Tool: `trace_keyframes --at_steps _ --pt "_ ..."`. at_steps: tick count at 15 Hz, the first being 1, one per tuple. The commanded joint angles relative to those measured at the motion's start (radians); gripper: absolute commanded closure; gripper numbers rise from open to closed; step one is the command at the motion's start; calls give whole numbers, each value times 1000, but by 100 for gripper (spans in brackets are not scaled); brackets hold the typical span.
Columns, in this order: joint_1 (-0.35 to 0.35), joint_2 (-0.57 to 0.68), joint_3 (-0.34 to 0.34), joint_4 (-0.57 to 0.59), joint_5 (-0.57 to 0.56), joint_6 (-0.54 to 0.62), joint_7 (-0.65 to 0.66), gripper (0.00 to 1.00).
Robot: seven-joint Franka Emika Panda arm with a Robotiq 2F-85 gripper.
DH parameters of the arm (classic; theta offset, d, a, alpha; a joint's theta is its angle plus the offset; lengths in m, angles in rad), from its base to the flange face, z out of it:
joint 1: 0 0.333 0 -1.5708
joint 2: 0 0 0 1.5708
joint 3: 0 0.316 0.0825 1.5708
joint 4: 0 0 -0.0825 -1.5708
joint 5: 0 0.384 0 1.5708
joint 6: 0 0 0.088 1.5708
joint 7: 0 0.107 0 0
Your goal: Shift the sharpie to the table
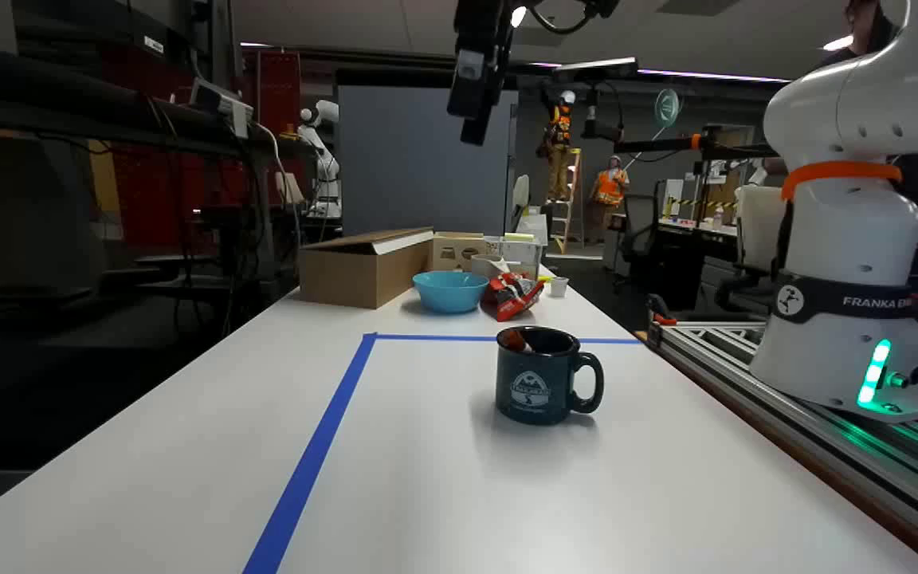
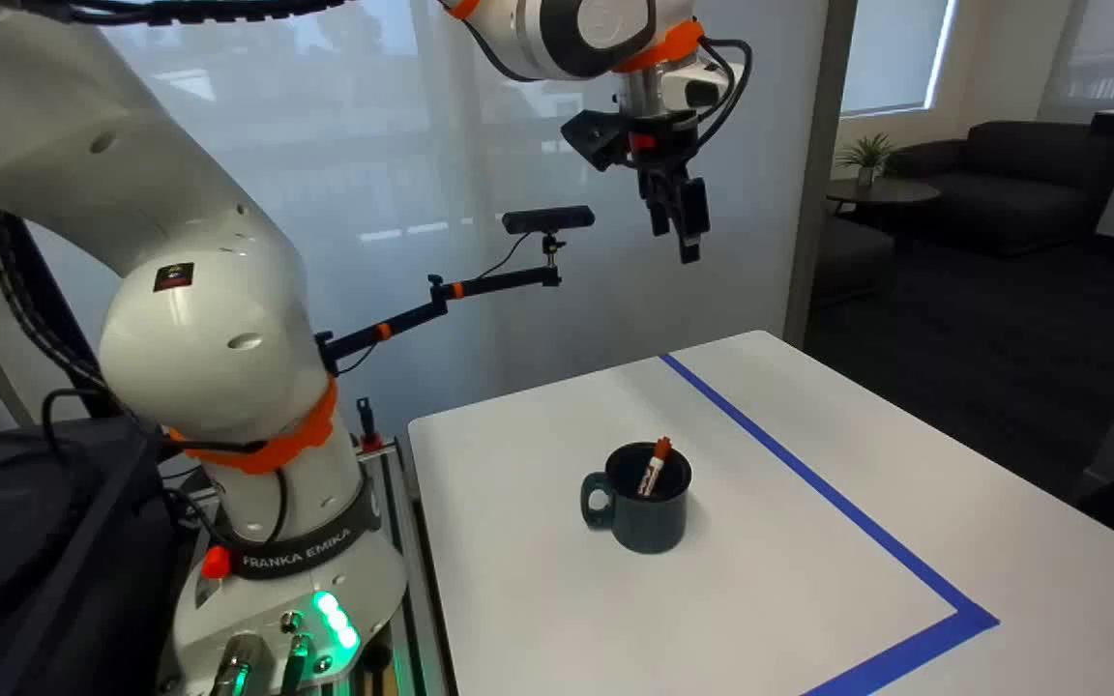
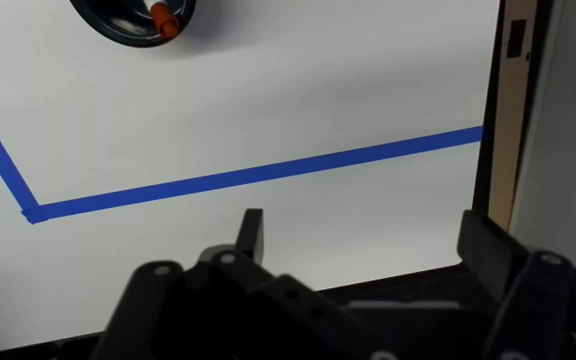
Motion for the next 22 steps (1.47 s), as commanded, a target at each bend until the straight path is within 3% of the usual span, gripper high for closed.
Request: trace_keyframes --at_steps 1,10,17,20,21,22 --pt "6 0 -6 2 -3 -2 2 0" --pt "6 0 -6 5 -3 -2 2 0" --pt "61 -78 -19 -156 -43 47 -237 0" --pt "72 -77 -11 -233 -59 98 -256 0" --pt "71 -37 -16 -165 -45 49 -232 0" --pt "74 -38 -15 -189 -50 66 -234 0"
